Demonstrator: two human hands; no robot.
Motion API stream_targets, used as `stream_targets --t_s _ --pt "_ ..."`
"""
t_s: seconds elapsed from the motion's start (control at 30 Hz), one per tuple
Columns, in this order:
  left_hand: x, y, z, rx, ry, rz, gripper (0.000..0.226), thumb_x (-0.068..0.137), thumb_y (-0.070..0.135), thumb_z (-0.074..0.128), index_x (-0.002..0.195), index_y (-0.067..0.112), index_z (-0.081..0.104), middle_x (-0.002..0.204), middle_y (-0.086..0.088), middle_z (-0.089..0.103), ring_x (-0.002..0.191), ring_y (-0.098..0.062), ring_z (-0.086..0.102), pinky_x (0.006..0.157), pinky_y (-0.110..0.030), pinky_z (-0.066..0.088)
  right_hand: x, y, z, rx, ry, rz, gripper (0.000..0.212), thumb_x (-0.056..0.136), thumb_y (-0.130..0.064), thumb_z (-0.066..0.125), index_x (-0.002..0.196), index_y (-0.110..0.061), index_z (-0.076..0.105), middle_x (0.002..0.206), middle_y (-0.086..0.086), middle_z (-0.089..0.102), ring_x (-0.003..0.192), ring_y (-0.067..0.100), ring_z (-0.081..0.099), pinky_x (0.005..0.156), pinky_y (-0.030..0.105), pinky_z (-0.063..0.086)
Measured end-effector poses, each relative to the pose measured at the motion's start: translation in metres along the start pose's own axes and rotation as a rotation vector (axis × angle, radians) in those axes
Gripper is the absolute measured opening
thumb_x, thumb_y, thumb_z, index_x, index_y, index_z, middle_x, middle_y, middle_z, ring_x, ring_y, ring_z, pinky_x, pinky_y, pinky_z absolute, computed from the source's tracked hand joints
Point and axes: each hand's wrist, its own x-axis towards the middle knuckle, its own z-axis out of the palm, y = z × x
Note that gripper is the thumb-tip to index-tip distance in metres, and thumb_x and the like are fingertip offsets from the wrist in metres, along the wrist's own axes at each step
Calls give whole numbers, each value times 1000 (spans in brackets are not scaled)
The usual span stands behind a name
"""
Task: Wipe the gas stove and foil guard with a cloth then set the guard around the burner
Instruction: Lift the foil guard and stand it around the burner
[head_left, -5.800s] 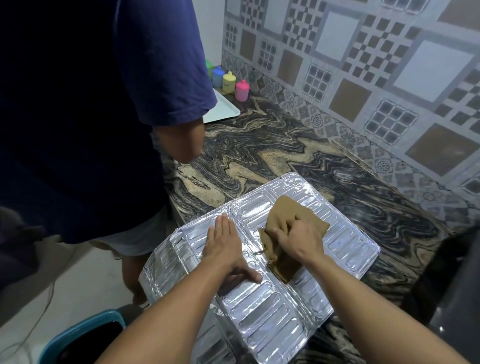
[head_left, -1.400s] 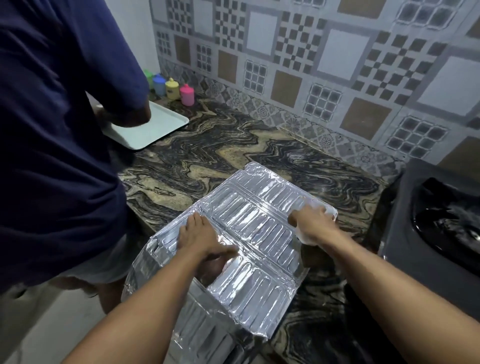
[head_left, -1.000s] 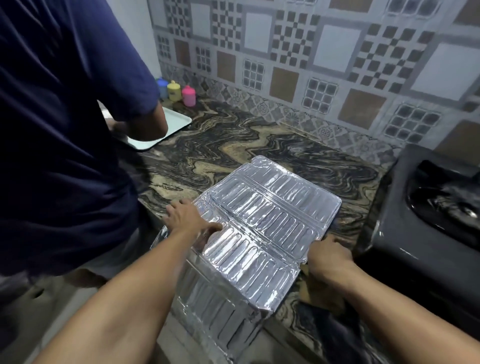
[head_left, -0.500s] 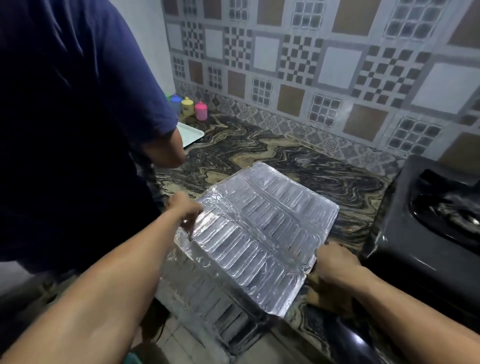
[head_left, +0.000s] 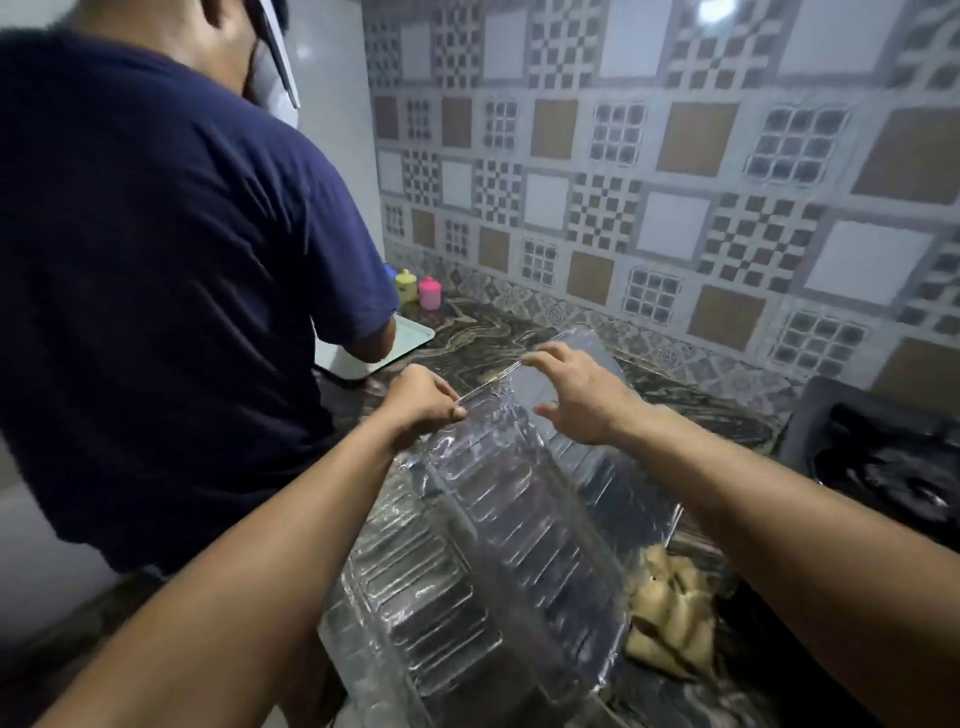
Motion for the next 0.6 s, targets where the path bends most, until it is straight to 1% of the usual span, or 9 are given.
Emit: stream_targets --t_s 0.07,0.17,0.23,0.27,0.33,0.43,0.47,0.53,0.6 --pt "-8 8 -3 -28 -7 9 13 75 12 81 84 6 75 57 -3 62 42 -3 42 45 -17 32 15 -17 -13 -39 -15 -105 62 90 -21 60 146 -28 34 154 -2 29 138 24 27 112 42 31" --pt "-19 13 -8 -107 -12 33 10 72 11 83 76 9 74 79 -16 74 52 -7 51 59 -19 42 29 -32 -28 -157 -101 -133 48 91 -23 56 136 -35 46 144 -6 46 135 23 32 106 45 32" --pt "-27 14 -14 -164 -55 59 12 70 13 85 73 12 73 78 -11 72 65 -11 56 69 -23 45 33 -38 -39 -221 -147 -131 23 88 -26 61 109 -35 62 115 -7 64 117 22 50 96 43 34" --pt "-34 13 -19 -191 -89 79 13 70 15 85 76 11 74 76 -8 71 68 -11 56 69 -23 44 32 -40 -44 -232 -153 -135 10 86 -26 65 93 -33 64 97 -8 66 104 20 56 90 39 37" --pt "-47 10 -30 -240 -173 142 21 73 24 83 85 9 77 81 -6 73 73 -10 57 72 -24 44 29 -43 -55 -210 -160 -155 14 83 -24 70 75 -29 60 71 -14 58 80 15 56 74 29 38" --pt "-62 -7 -49 -230 -265 156 40 68 51 80 89 17 79 90 3 76 80 -4 61 79 -22 47 20 -45 -75 -177 -153 -205 25 82 -14 70 63 -23 57 57 -13 51 55 5 47 48 12 33" --pt "-63 -16 -56 -217 -287 148 49 61 60 79 89 20 79 88 6 75 80 -3 61 78 -22 46 17 -47 -83 -191 -139 -223 28 82 -13 69 60 -24 55 57 -12 51 53 4 46 46 11 33" --pt "-63 -35 -70 -174 -318 115 60 49 64 82 89 20 78 84 6 72 79 -6 57 75 -25 43 15 -49 -98 -246 -83 -248 29 82 -11 67 59 -28 58 60 -10 57 59 11 54 56 20 45" --pt "-63 -55 -81 -104 -316 73 52 54 47 89 91 13 76 80 3 67 76 -8 55 70 -24 42 15 -47 -112 -291 -13 -232 18 81 -11 65 72 -25 70 70 -5 66 68 18 61 66 29 53"
